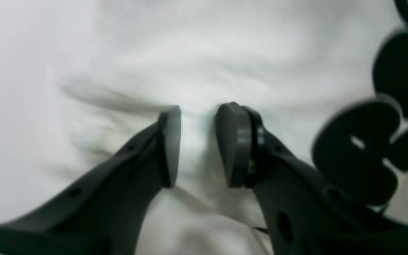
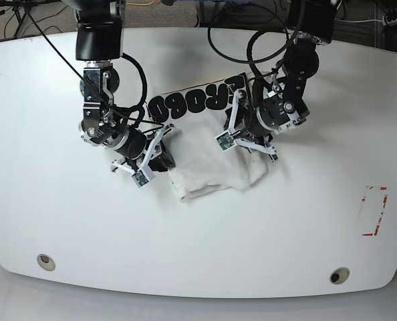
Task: Layout the t-shirt on the table in an organized manner, then fold the t-shirt properly
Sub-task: 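Fold the t-shirt over with both grippers into a compact square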
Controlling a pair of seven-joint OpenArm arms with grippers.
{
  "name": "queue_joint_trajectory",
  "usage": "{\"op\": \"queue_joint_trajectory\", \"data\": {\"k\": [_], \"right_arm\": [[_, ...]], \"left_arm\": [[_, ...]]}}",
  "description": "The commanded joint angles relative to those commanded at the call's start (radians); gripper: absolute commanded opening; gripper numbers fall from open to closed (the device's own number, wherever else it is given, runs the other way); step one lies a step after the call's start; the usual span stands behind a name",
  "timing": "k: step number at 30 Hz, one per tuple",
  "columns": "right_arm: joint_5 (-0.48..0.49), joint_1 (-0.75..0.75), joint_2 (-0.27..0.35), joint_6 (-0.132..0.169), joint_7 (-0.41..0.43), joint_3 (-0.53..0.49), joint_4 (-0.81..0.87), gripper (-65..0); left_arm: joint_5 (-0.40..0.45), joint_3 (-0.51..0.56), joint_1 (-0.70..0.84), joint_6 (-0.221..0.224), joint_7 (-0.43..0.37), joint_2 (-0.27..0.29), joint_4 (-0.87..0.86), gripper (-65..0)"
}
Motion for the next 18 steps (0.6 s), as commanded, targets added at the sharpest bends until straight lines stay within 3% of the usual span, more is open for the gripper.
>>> {"op": "queue_joint_trajectory", "data": {"k": [4, 9, 15, 18], "right_arm": [[0.000, -0.038, 0.002, 0.000, 0.003, 0.005, -0.012, -54.7], [0.000, -0.077, 0.002, 0.000, 0.003, 0.006, 0.023, -54.7], [0.000, -0.101, 0.000, 0.000, -0.002, 0.006, 0.103, -54.7], [0.000, -0.117, 0.000, 0.000, -0.023, 0.009, 0.175, -54.7]], "left_arm": [[-0.002, -0.018, -0.006, 0.000, -0.011, -0.034, -0.055, -45.4], [0.000, -0.058, -0.006, 0.000, -0.057, -0.037, -0.072, -45.4], [0.000, -0.064, -0.040, 0.000, -0.048, -0.037, -0.043, -45.4], [0.000, -0.066, -0.054, 0.000, -0.003, -0.035, 0.043, -45.4]]}}
